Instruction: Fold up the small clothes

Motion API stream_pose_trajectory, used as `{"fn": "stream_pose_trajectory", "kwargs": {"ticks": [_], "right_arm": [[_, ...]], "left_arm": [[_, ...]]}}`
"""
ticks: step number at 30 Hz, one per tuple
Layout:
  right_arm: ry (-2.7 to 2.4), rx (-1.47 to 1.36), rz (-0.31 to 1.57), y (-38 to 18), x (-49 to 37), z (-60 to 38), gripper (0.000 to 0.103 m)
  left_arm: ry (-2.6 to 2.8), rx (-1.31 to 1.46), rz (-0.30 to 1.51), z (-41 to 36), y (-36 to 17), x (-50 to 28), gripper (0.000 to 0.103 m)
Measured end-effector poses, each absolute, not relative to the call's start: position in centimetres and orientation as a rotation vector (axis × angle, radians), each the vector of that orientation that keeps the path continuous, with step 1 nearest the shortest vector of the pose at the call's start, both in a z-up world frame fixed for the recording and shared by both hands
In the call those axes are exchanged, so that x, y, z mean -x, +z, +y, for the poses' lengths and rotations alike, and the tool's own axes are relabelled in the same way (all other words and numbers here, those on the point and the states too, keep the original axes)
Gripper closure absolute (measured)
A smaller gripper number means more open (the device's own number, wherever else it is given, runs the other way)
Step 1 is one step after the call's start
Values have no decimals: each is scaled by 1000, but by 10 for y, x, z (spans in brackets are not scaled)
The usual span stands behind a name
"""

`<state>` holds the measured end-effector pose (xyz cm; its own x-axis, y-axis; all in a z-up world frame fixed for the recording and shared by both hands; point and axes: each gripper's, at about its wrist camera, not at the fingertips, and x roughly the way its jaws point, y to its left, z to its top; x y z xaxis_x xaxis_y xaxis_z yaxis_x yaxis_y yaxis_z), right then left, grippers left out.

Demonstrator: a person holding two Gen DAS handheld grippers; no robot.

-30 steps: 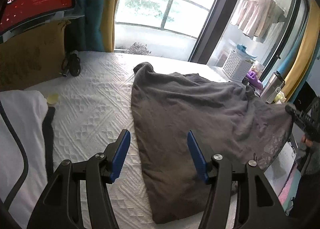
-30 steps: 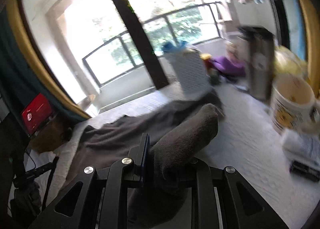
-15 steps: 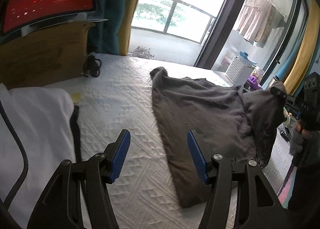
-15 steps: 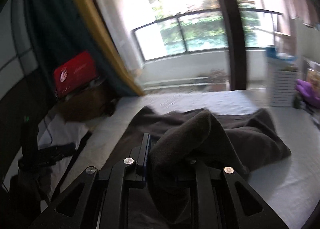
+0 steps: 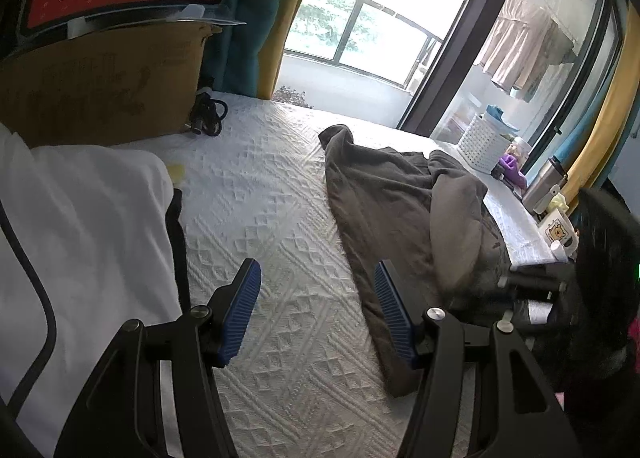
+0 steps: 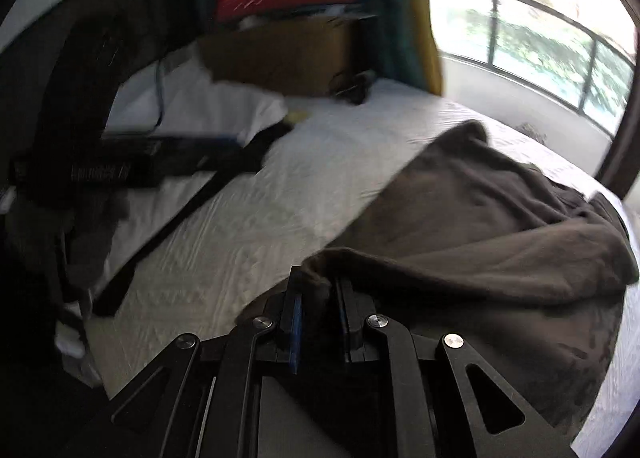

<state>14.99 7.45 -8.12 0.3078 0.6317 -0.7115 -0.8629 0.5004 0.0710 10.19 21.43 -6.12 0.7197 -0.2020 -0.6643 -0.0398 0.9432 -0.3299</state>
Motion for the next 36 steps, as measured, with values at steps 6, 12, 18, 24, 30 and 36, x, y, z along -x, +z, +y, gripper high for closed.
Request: {"fn": "stream_pose_trajectory", "kwargs": {"ticks": [6,12,18,24,30,36], "right_arm": [[1015,420,791,-100,-139,81,88],[1028,435,745,-95,-127,69,60],[1049,408,732,-94,-119,49,7],[987,312,712,-81,-127,-1,7],[851,223,711,-79,-155,-60,7],[695,119,722,-87,-195,-118,7]], "left_arm": [[-85,335,776,213,-63,-100,44],[-75,315,773,206,-58,-102,43],[-57,287,756,196,-45,-109,43],[-90,239,767,167,-38,-122,42],[-171,173,798,117,-38,-147,41],[-226,96,847,74,-41,-176,41]]}}
